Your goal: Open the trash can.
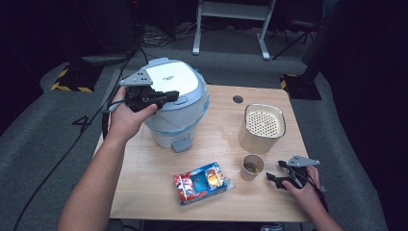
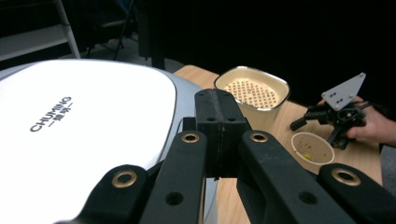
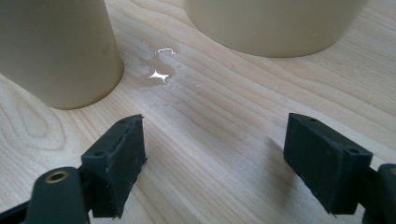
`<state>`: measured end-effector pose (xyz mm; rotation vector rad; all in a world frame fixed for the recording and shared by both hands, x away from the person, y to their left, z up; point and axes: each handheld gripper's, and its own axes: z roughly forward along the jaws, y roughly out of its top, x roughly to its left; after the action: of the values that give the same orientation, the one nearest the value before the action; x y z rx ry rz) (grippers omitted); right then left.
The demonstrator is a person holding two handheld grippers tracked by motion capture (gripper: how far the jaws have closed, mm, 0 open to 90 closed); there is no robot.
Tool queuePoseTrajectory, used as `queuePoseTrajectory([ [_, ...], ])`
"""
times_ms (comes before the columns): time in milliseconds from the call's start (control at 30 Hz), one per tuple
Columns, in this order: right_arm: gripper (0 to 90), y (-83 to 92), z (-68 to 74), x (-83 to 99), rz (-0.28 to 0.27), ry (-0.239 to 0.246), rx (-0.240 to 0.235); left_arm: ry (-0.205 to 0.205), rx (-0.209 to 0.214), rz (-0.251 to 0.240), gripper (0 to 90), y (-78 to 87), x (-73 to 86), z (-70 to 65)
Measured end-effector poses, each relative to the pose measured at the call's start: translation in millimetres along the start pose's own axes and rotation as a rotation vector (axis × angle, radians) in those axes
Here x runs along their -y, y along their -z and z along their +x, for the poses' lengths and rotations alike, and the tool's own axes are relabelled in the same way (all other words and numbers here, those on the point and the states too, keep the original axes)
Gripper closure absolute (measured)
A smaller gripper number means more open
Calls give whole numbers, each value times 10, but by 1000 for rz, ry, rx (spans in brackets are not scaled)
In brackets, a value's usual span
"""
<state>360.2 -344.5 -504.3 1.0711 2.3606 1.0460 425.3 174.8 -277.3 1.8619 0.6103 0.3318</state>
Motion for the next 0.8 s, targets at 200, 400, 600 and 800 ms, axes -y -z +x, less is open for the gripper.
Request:
queuePoseTrajectory([
  [200,208,0,0,0,0,0,0,15,-18,34,900,-115,17,34],
  [400,207,0,0,0,0,-1,0,23,-26,76,900,-158,30,54],
  [600,208,-1,-1,0,-1,0,-2,25,-21,87,900,-165,18,44],
  [800,208,-1,-6,-2,0,3,-5,2,-43,123,900,-171,-26,6],
])
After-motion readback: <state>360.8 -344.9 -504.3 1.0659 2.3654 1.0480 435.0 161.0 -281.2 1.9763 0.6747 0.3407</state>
